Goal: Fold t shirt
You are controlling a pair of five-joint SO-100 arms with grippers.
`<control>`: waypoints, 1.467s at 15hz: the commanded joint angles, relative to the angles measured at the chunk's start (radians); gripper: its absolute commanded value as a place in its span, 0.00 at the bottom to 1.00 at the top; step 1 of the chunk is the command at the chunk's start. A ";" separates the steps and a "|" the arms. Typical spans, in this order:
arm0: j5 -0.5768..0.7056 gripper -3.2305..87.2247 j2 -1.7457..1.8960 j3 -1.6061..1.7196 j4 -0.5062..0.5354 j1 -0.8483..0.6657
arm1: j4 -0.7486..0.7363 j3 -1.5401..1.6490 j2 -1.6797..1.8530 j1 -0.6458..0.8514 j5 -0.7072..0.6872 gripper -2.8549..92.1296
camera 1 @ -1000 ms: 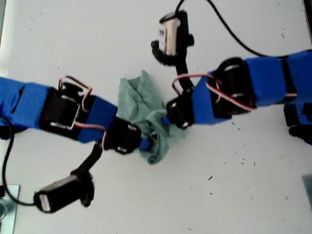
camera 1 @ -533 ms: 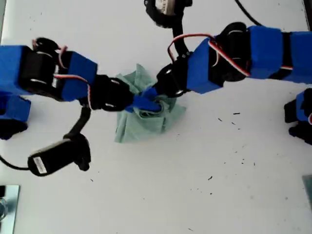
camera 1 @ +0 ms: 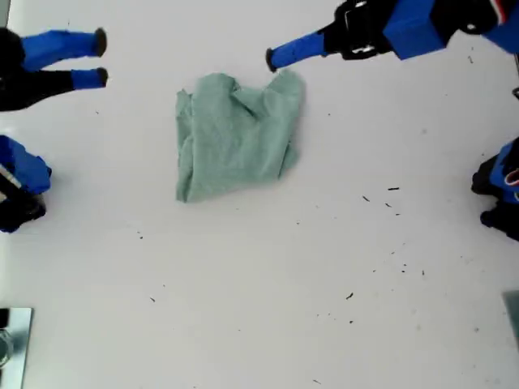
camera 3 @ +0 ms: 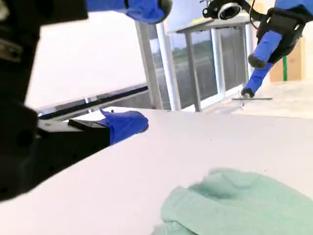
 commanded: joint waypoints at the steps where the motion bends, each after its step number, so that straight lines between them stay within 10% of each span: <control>1: -0.074 0.36 0.209 0.156 -0.011 0.044 | -0.034 0.164 0.155 0.054 0.038 0.50; 9: -0.259 0.19 0.566 0.652 -0.026 0.316 | -0.037 1.410 1.522 0.006 0.270 0.22; 12: -0.443 0.21 0.568 0.798 0.002 0.318 | 0.078 1.597 1.513 -0.021 0.407 0.20; 14: -0.038 0.24 0.566 0.811 -0.015 0.284 | 0.072 1.660 1.511 -0.015 0.416 0.20; 15: -0.034 0.23 0.566 0.818 -0.017 0.282 | 0.072 1.660 1.511 -0.044 0.492 0.20; 22: -0.034 0.22 0.566 0.818 -0.017 0.282 | 0.087 1.654 1.509 -0.035 0.052 0.17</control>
